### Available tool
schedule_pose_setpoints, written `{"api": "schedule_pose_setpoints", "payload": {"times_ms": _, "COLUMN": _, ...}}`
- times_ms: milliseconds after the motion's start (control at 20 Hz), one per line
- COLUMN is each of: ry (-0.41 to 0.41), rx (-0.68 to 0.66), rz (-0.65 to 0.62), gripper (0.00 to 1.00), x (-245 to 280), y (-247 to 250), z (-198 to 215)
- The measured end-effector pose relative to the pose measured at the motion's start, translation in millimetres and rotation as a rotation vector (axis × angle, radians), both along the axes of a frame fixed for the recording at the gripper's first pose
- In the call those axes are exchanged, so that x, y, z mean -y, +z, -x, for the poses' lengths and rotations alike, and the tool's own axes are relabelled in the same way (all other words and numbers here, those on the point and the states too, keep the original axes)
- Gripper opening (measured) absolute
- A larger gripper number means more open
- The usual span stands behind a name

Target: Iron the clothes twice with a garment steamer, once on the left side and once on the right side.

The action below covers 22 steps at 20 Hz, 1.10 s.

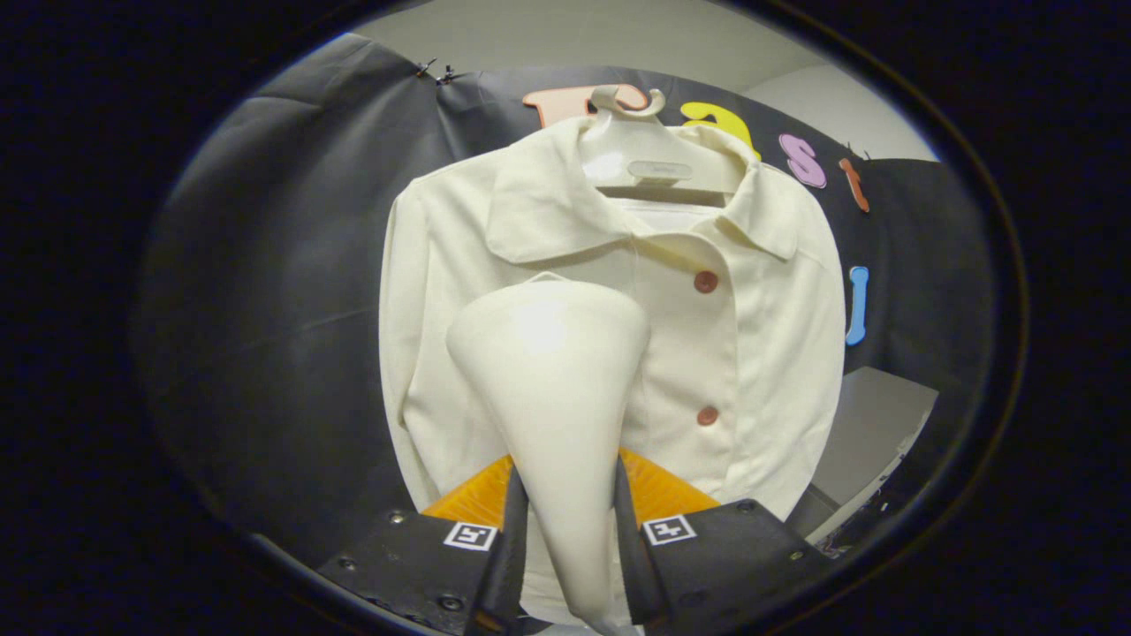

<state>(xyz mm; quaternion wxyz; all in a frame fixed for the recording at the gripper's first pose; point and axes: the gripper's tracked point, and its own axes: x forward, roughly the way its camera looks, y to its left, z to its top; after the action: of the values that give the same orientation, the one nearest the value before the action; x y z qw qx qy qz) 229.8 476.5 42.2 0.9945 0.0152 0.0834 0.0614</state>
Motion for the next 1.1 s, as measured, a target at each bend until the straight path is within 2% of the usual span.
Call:
{"api": "schedule_pose_setpoints", "payload": {"times_ms": 550, "ry": 0.052, "rx": -0.222, "rz": 0.035, "gripper": 0.47, "x": -12, "y": -109, "z": 4}}
{"api": "schedule_pose_setpoints", "payload": {"times_ms": 1100, "ry": 0.064, "rx": -0.433, "rz": 0.101, "gripper": 0.47, "x": -7, "y": -211, "z": 10}}
